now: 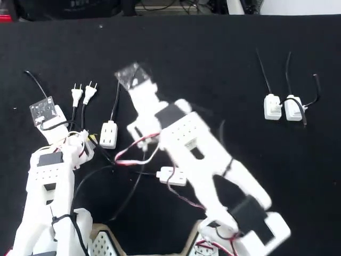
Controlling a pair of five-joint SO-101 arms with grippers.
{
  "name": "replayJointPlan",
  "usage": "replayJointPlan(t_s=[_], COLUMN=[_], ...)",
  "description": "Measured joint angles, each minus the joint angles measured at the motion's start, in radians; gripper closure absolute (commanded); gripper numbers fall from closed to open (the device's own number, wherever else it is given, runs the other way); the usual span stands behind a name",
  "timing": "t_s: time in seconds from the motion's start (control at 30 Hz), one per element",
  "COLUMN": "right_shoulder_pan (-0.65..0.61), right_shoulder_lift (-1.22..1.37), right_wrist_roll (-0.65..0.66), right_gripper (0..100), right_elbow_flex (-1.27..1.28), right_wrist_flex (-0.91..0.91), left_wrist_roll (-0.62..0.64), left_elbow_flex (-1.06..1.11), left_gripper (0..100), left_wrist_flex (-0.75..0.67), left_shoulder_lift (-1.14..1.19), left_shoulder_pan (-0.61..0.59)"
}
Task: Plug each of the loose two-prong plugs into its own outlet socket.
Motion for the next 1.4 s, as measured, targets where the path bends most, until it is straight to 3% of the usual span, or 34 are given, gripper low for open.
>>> replayJointPlan(t_s=[0.13,0.27,0.4,0.57,0.93,1.13,1.4], right_shoulder_pan=[0.060,0.170,0.350,0.522,0.569,0.577,0.585], right_shoulder_lift=[-0.046,-0.054,-0.054,-0.054,-0.054,-0.054,-0.054], right_wrist_roll=[0.224,0.577,0.901,1.119,1.171,1.089,1.000], right_gripper=[98.8,98.7,98.7,98.7,96.1,79.1,86.1], right_elbow_flex=[-0.249,-0.315,-0.284,-0.072,0.557,0.600,0.512], right_wrist_flex=[0.218,0.371,0.397,0.331,-0.301,-0.310,-0.133], left_wrist_roll=[0.000,0.000,0.000,0.000,0.000,0.000,0.000], left_elbow_flex=[0.000,0.000,0.000,0.000,0.000,0.000,0.000], left_gripper=[75,75,75,75,75,75,75], left_wrist_flex=[0.000,0.000,0.000,0.000,0.000,0.000,0.000], left_shoulder_lift=[0.000,0.000,0.000,0.000,0.000,0.000,0.000], left_shoulder_pan=[0.000,0.002,0.002,0.002,0.002,0.002,0.002])
